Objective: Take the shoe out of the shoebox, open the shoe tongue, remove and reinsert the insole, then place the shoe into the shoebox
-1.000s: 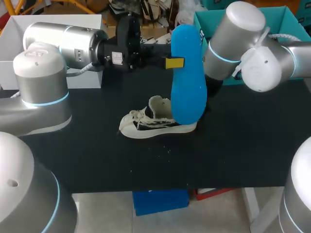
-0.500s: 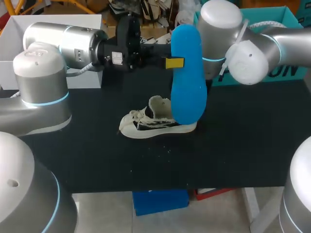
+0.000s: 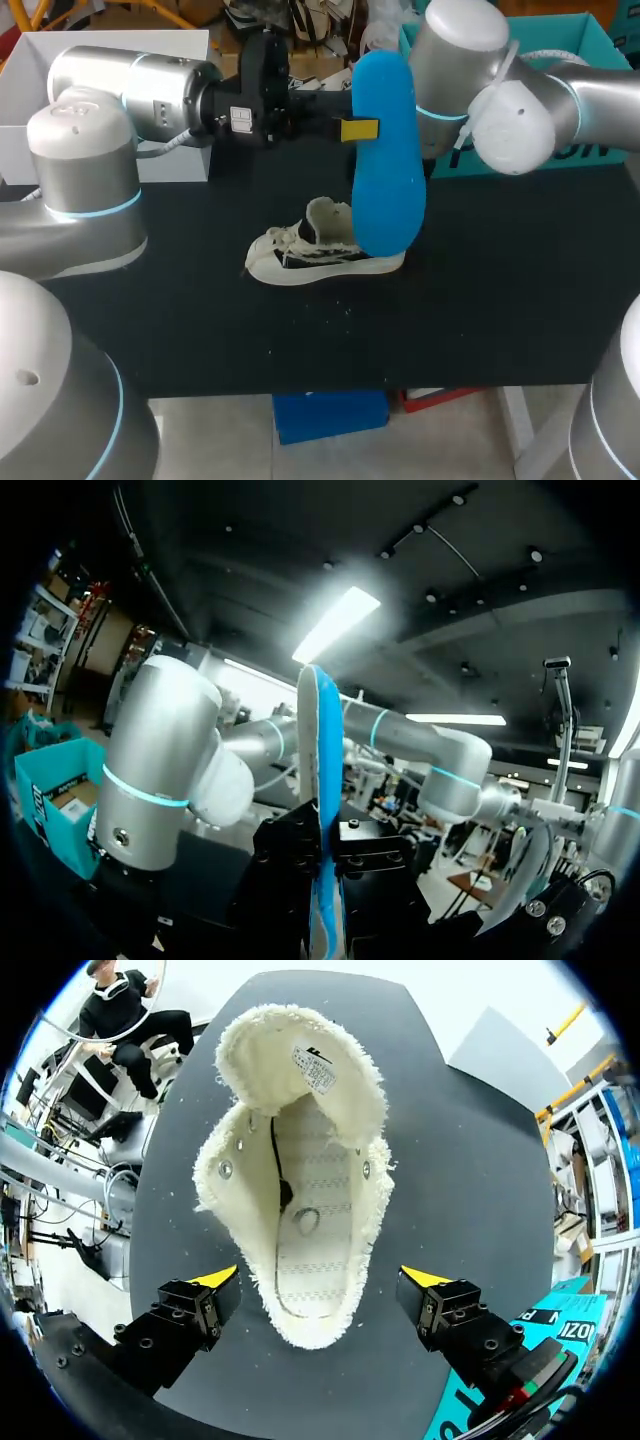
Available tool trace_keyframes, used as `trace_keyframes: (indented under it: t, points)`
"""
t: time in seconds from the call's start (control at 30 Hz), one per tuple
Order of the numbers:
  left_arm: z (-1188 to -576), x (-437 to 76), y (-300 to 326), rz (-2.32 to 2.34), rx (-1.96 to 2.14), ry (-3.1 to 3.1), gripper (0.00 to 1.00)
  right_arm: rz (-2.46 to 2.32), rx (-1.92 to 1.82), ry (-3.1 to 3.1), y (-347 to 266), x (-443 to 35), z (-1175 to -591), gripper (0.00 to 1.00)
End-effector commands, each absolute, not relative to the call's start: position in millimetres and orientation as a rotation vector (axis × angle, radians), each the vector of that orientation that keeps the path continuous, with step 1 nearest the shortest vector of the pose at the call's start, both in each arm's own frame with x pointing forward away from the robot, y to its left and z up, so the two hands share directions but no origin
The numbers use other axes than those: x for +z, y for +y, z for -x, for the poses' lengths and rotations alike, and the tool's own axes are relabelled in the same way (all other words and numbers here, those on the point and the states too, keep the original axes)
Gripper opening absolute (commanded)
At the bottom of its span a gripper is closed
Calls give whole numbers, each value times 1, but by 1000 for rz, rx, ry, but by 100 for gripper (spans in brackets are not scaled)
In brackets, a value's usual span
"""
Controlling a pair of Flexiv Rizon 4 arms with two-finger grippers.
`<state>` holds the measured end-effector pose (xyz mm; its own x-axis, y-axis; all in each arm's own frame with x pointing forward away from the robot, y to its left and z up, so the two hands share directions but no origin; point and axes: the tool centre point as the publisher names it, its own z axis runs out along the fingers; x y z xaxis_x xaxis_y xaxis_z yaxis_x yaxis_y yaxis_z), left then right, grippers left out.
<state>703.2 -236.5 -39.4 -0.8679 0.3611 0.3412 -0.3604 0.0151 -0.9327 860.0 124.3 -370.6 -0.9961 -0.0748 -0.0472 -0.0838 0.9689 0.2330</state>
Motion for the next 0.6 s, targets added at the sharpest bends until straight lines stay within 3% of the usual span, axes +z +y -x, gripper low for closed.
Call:
trace_keyframes:
  t: [0.03, 0.6]
  points:
    - [-702, -40, -238, -2, 1908, -1805, 0, 134, 694, 3013, 113, -374, -855, 100]
    - [-702, -40, -238, -2, 1908, -1805, 0, 168, 1148, 2841, 117, -382, -855, 100]
